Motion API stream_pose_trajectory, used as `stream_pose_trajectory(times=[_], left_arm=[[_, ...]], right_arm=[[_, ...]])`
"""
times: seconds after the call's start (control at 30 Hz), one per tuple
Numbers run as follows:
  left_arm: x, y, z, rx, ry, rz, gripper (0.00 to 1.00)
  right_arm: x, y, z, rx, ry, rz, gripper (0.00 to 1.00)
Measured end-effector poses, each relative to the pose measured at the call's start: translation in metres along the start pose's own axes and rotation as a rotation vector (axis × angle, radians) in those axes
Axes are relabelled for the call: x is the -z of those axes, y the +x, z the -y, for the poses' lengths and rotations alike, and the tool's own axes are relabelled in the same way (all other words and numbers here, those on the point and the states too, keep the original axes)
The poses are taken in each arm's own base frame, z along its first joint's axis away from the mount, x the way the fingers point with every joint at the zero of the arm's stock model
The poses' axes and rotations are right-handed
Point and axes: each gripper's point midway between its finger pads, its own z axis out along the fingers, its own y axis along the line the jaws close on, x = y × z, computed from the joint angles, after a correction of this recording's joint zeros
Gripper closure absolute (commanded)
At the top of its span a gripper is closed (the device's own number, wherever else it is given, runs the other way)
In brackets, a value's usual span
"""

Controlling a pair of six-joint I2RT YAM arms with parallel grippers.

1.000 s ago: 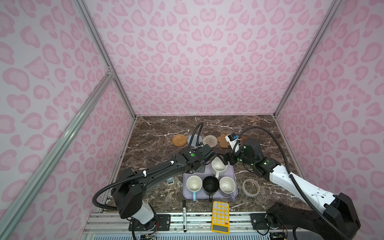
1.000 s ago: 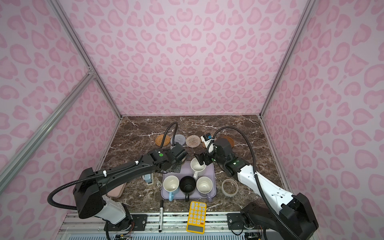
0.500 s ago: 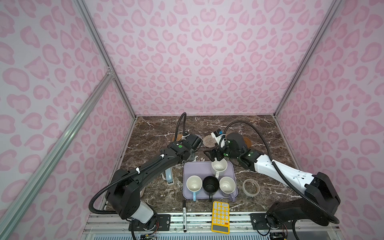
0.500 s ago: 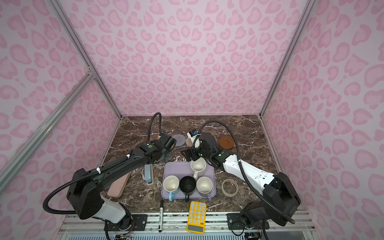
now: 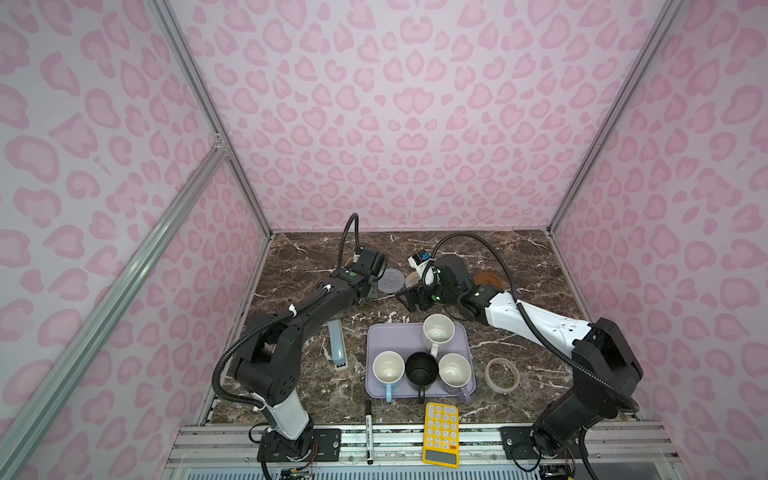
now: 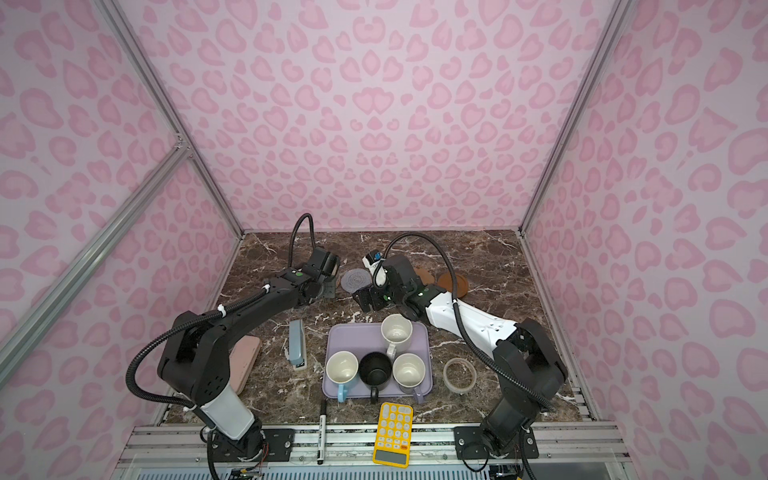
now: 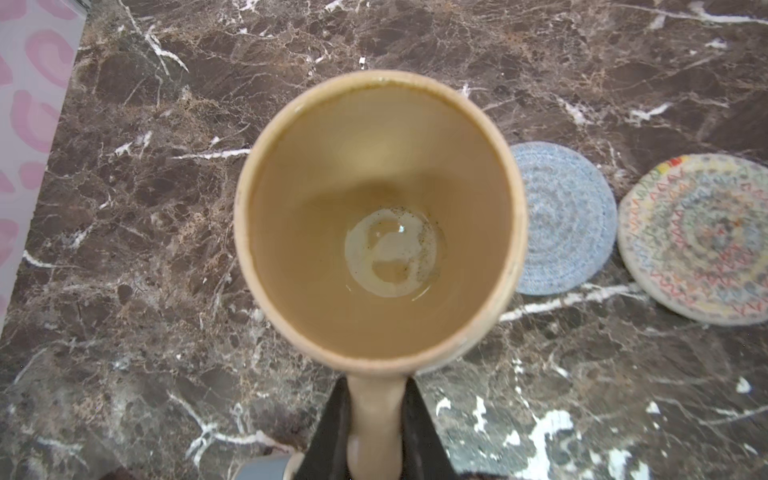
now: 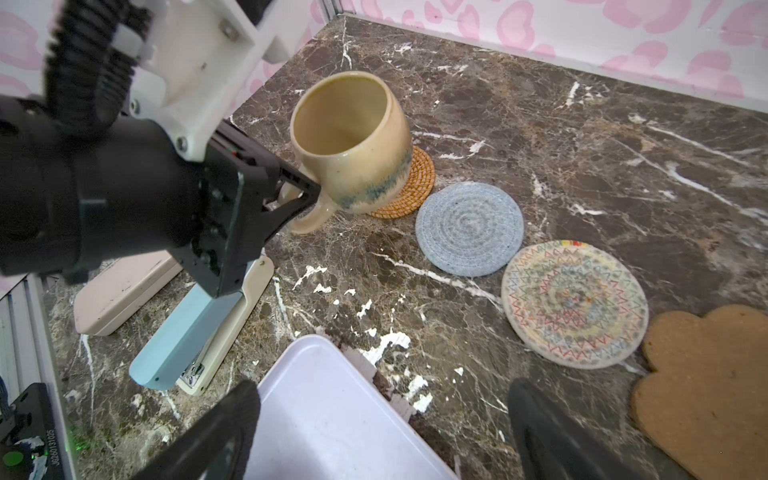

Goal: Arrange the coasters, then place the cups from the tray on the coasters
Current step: 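Carry the beige mug with the left gripper onto the woven rattan coaster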

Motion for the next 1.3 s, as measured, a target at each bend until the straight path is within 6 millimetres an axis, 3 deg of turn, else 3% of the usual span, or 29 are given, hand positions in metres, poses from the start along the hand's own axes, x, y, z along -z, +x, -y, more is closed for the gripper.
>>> stream_pose_trajectory(times=[0.23, 0.5, 1.3], left_arm=[[-0.019, -0.013, -0.003, -0.029, 0.037, -0.012, 0.99], [-0.036, -0.006, -0.01, -0.038, 0.047, -0.057, 0.99], [-0.046, -0.004, -0.011, -0.027, 0.056, -0.054, 0.97]], right_arm=[[0.001, 0.004, 0.015, -0.024, 0.02, -0.015, 0.05], [0.003, 0.013, 0.022, -0.037, 0.029, -0.031, 0.05], [0.004, 0.022, 0.025, -0.04, 0.039, -0.048, 0.05]])
